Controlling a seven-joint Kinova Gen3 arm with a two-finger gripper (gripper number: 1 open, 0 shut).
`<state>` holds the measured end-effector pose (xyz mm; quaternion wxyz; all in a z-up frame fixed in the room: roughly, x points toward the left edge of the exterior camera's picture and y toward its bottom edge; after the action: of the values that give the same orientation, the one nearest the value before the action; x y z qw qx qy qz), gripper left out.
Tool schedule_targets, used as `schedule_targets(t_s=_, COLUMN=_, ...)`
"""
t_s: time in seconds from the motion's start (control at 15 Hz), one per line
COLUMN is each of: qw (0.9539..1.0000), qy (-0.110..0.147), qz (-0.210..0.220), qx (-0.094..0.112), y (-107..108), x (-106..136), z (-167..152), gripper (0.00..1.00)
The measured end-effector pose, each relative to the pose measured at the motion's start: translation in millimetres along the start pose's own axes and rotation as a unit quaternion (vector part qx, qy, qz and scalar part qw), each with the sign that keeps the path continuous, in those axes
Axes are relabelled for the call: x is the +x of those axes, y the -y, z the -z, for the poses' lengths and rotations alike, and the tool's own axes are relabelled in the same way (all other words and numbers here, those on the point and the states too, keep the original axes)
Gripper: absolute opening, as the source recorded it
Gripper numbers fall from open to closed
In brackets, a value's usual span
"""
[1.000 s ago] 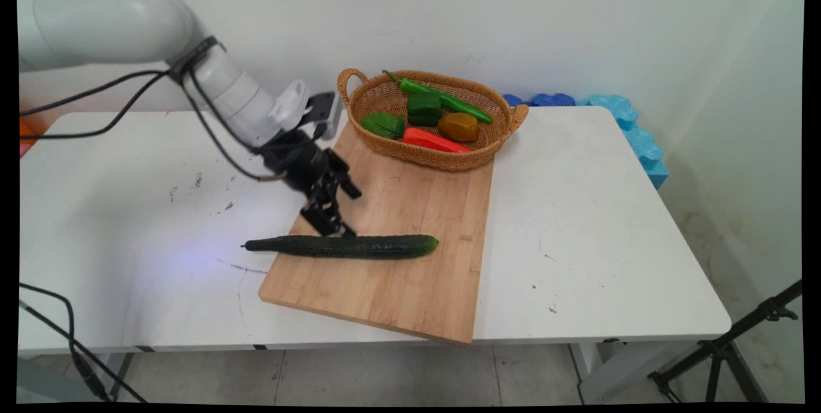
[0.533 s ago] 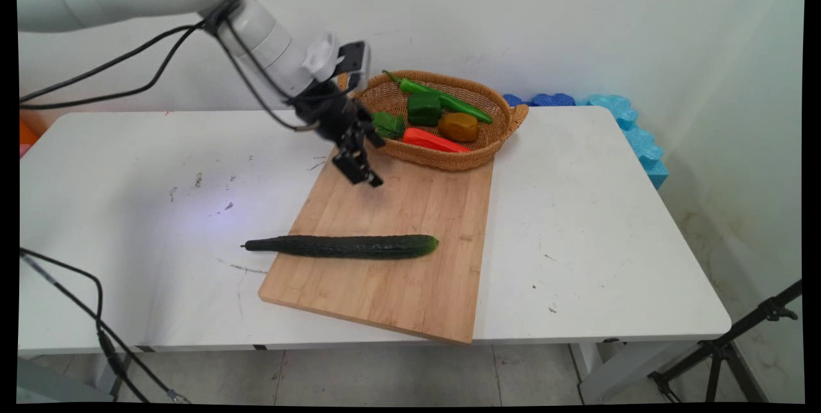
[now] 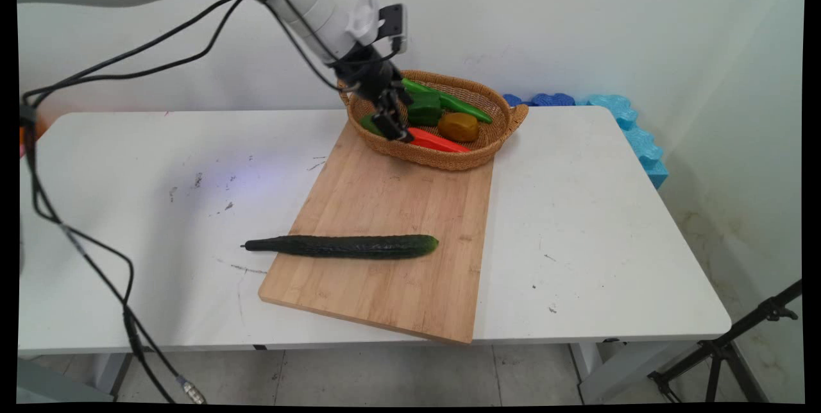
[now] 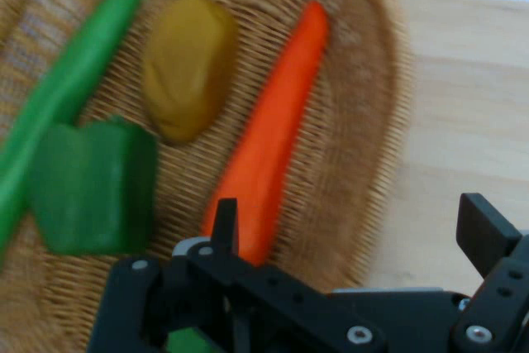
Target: Pick up the potato from the vegetable basket
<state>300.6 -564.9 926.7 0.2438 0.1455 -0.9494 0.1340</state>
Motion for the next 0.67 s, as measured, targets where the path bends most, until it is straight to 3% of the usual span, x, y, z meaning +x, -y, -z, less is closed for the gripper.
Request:
schedule_targets(t_s=0.4, qw=0.9997, qy=-0.002, qz=-0.011, qx=0.021, y=36, x=26, z=-29, gripper=1.0)
schedule_targets(t_s=0.67, qw=0.9996, qy=-0.002, qz=-0.017, qx=0.023, y=55, x=39, z=-59, gripper=1.0)
